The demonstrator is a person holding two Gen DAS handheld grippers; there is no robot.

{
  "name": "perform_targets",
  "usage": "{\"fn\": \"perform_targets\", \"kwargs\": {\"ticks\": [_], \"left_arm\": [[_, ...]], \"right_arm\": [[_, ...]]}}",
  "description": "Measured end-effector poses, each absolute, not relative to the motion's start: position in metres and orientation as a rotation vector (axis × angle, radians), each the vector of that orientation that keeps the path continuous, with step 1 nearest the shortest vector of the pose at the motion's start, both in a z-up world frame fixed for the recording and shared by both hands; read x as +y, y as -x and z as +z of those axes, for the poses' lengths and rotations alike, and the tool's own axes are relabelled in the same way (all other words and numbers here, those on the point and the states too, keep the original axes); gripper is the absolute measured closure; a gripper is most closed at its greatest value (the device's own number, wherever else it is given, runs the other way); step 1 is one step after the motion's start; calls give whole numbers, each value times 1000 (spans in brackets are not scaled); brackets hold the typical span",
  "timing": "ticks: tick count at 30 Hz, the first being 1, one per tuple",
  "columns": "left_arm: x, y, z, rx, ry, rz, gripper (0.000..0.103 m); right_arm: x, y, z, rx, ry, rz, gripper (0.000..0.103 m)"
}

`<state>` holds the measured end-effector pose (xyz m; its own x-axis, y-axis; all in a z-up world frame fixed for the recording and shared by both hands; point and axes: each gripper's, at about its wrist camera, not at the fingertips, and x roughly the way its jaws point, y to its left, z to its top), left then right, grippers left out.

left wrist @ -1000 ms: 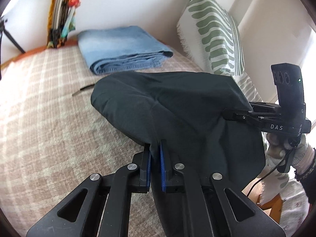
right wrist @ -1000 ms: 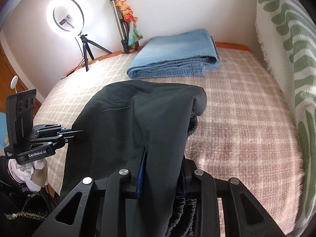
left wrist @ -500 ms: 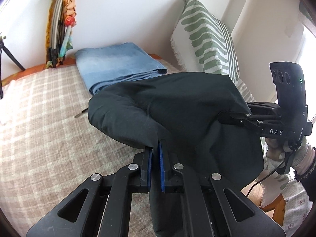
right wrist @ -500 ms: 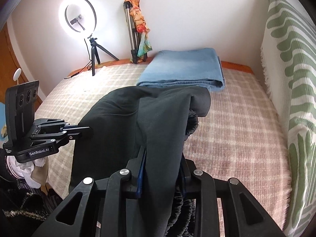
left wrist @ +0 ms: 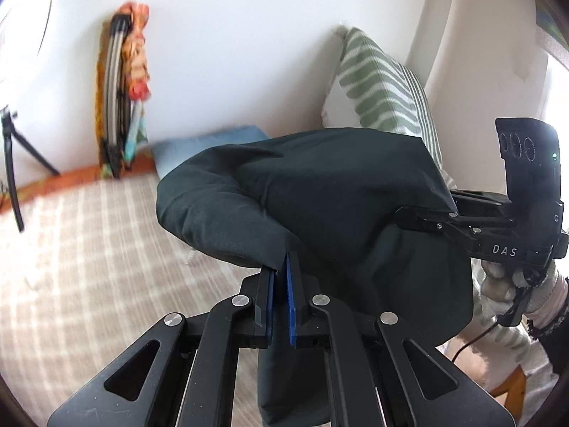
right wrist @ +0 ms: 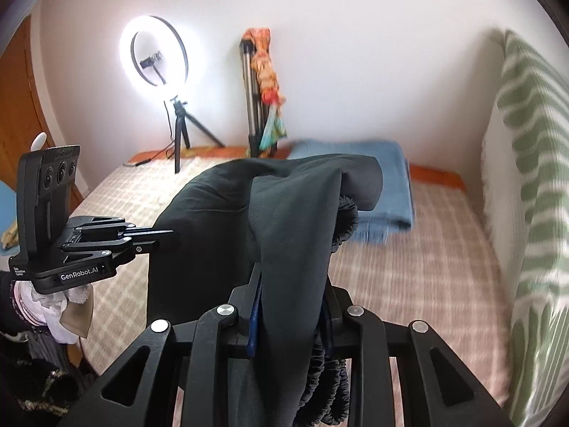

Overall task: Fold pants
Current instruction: 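Lift the folded trousers with both tools and carry them onto the jeans stack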

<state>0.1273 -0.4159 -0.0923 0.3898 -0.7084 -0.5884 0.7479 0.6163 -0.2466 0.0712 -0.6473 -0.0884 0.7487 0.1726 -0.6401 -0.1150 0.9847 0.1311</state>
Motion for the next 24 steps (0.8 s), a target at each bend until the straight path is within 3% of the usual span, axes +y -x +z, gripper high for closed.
{"fn": "perform_targets", "kwargs": {"ticks": [14, 24], "left_arm": [[-465, -213, -57, 603, -82, -838, 99], [-493, -281, -75, 651, -58, -732, 99]], "right_arm": [[-672, -182, -47, 584, 20, 66, 78], [-678, -264, -54, 590, 82, 23, 78]]}}
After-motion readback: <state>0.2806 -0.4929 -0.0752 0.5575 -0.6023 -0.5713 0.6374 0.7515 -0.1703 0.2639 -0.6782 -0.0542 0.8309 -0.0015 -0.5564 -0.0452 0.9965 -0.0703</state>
